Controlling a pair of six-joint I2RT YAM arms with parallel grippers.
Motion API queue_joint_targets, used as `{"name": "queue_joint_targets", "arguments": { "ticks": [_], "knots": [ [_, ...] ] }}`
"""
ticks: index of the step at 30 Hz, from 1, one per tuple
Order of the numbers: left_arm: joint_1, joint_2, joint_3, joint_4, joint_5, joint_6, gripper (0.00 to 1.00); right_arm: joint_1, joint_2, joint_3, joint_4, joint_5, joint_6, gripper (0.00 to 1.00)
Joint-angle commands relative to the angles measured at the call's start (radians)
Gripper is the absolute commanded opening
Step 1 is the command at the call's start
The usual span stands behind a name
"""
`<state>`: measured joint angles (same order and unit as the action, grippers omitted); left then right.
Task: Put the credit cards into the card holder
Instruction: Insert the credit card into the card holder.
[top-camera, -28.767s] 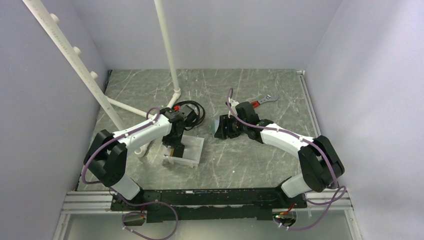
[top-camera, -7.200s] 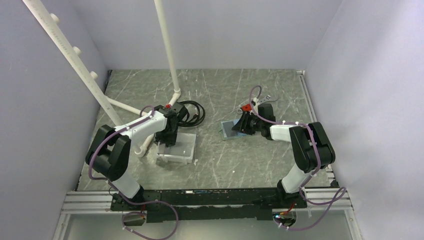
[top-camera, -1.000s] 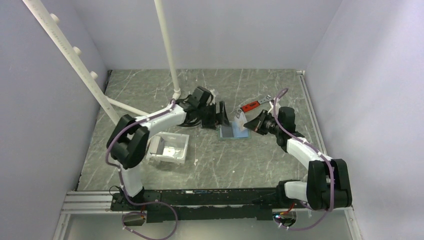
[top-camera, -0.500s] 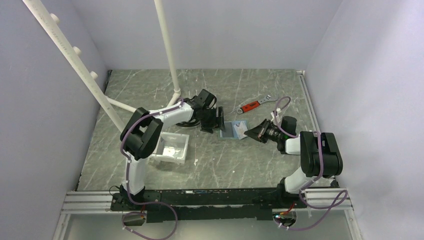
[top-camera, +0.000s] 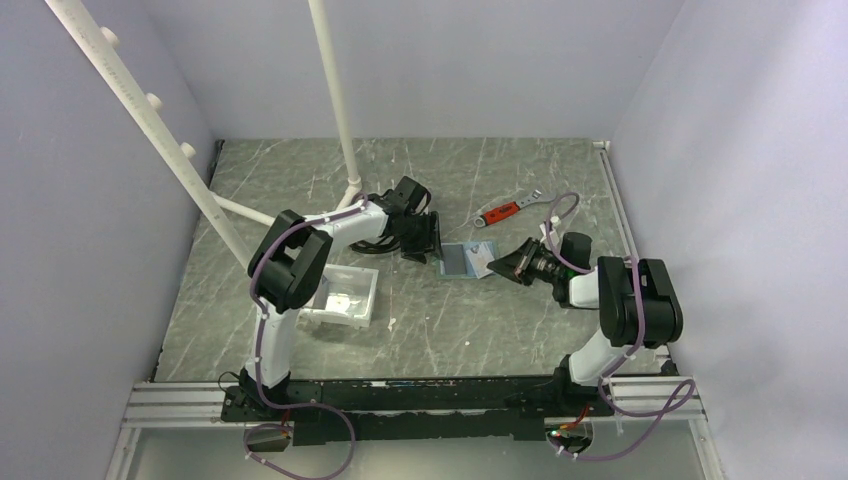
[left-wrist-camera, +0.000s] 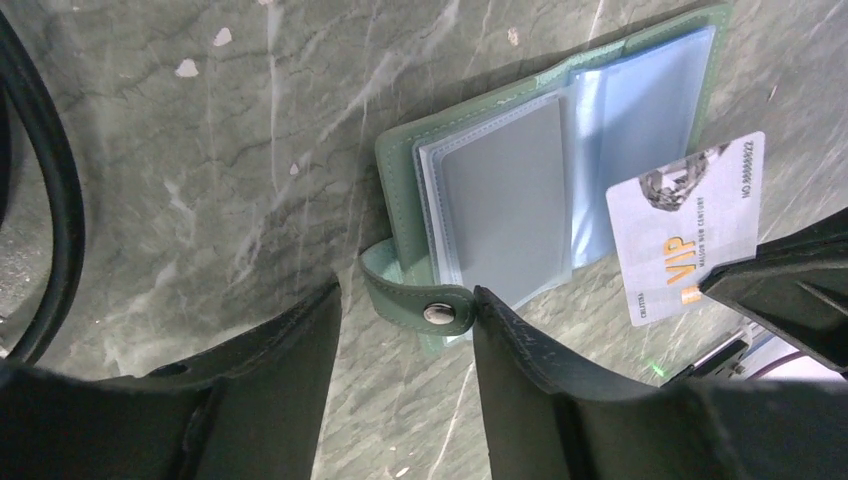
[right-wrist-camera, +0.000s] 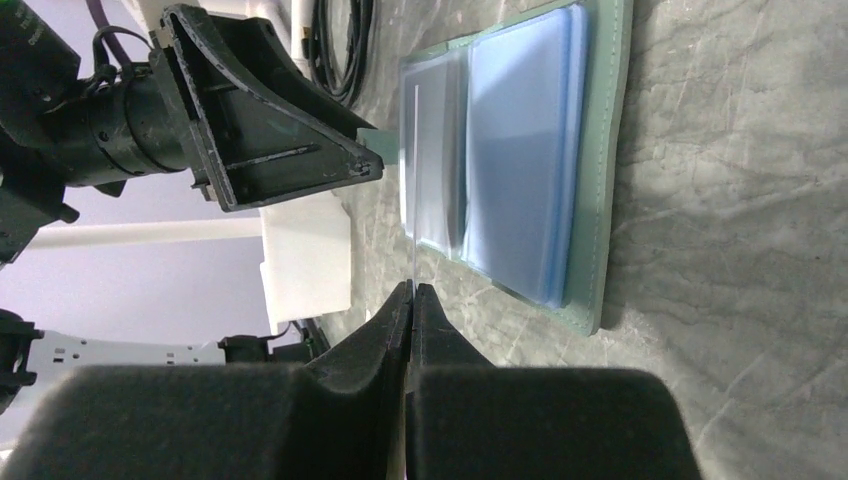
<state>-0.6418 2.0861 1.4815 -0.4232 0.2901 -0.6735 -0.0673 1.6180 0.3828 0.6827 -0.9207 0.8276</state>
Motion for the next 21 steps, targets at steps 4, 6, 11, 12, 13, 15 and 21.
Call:
{"name": "queue_joint_targets", "arguments": {
  "ticks": [4, 6, 11, 12, 13, 15, 21],
  "knots": [
    [-0.002, 0.033, 0.017, 0.003, -0.028, 0.008, 0.54, 0.015, 0.016, 0.039, -0.013, 0.034, -0.069, 0.00],
    [-0.002, 0.039, 0.020, 0.003, -0.025, 0.008, 0.52, 0.017, 0.019, 0.039, -0.014, 0.038, -0.072, 0.00],
    [-0.001, 0.043, 0.023, 0.002, -0.023, 0.010, 0.50, 0.020, 0.041, 0.043, -0.012, 0.035, -0.076, 0.00],
    [-0.001, 0.042, 0.023, 0.000, -0.025, 0.011, 0.49, 0.022, 0.046, 0.045, -0.006, 0.031, -0.075, 0.00],
    [-0.001, 0.042, 0.023, -0.001, -0.025, 0.012, 0.49, 0.026, 0.050, 0.047, -0.002, 0.027, -0.072, 0.00],
    [-0.001, 0.040, 0.023, -0.002, -0.024, 0.013, 0.47, 0.034, 0.058, 0.051, 0.003, 0.029, -0.072, 0.00],
    [-0.001, 0.034, 0.014, -0.002, -0.024, 0.016, 0.43, 0.049, 0.096, 0.060, 0.039, 0.023, -0.054, 0.00]
  ]
}}
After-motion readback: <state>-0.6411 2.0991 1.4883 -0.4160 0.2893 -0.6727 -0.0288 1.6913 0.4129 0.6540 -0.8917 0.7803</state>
